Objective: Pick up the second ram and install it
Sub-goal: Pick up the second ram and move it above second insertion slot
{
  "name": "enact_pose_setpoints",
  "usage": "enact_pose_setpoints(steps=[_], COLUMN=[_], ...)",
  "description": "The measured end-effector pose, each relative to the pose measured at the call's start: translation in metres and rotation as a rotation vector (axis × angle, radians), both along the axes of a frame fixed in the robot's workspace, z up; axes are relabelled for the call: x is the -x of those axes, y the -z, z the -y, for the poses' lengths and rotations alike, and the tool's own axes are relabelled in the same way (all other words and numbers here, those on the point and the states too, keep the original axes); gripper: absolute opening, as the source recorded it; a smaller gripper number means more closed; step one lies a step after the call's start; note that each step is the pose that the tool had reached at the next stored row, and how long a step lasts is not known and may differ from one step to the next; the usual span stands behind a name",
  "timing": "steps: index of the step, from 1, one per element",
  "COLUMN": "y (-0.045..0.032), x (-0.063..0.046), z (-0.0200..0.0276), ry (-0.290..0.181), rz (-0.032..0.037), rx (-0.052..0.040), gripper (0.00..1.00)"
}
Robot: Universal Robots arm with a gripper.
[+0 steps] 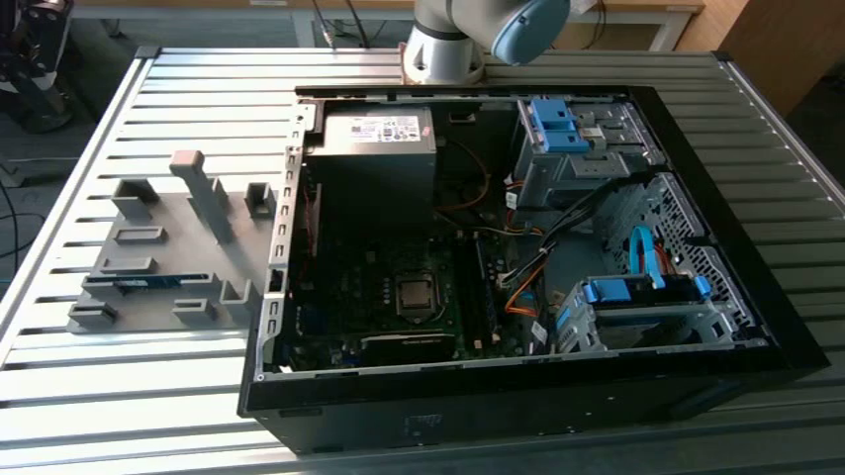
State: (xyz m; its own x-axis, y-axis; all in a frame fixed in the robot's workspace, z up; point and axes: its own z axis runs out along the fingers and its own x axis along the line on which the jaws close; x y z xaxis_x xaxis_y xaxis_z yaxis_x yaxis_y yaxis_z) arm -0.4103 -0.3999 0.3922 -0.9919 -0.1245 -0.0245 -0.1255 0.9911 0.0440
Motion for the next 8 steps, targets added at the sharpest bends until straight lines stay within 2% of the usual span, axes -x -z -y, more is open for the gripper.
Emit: enact_pose_setpoints(steps=[8], y=[0.0], x=[0.0], z=[0.0001], ry=[-0.058], rz=[-0.0001], rx=[0.0], gripper=[0.11])
